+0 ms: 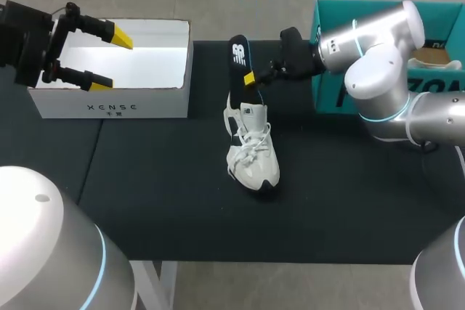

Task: Take the shoe out of the shoebox, open the shoe tongue, remove and reinsert the insole, then place the shoe into the shoebox

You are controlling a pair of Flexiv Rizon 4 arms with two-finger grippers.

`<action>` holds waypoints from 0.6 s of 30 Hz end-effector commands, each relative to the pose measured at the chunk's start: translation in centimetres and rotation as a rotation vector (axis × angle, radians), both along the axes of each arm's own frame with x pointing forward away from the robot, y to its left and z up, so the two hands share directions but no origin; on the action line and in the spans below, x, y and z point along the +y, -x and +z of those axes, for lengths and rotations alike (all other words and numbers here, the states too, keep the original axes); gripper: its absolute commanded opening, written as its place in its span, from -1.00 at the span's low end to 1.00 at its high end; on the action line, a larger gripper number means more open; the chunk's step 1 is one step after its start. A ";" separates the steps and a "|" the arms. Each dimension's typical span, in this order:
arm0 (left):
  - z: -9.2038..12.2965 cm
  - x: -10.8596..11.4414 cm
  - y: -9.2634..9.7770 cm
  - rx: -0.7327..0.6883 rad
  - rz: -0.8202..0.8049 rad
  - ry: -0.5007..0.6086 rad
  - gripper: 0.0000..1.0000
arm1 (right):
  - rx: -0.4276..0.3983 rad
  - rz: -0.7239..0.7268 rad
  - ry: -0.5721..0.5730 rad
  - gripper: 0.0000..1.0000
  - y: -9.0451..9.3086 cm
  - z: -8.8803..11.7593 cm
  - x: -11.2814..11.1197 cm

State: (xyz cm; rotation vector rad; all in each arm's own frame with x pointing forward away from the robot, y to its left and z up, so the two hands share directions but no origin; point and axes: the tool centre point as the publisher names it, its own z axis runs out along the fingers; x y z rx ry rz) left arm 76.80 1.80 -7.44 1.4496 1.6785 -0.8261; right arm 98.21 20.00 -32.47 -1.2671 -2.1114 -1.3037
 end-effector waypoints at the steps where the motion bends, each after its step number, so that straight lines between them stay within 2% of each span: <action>1: 0.0 0.0 -0.1 0.001 -0.002 -0.003 1.00 | 0.014 -0.007 -0.006 -1.00 0.7 -0.9 0.5; 11: 0.0 0.0 -0.1 0.001 -0.002 -0.003 1.00 | 0.089 0.026 0.017 -1.00 3.3 -2.3 0.8; 16: 0.0 0.0 -0.1 0.001 -0.002 -0.003 1.00 | 0.091 0.024 0.023 -1.00 3.4 -2.0 0.8; 17: 0.0 0.0 -0.1 0.001 -0.002 -0.003 1.00 | 0.083 0.020 0.018 -0.77 3.2 -1.8 0.8; 18: 0.0 0.0 -0.1 0.001 -0.002 -0.003 1.00 | 0.078 0.019 0.017 -0.40 2.9 -1.5 0.9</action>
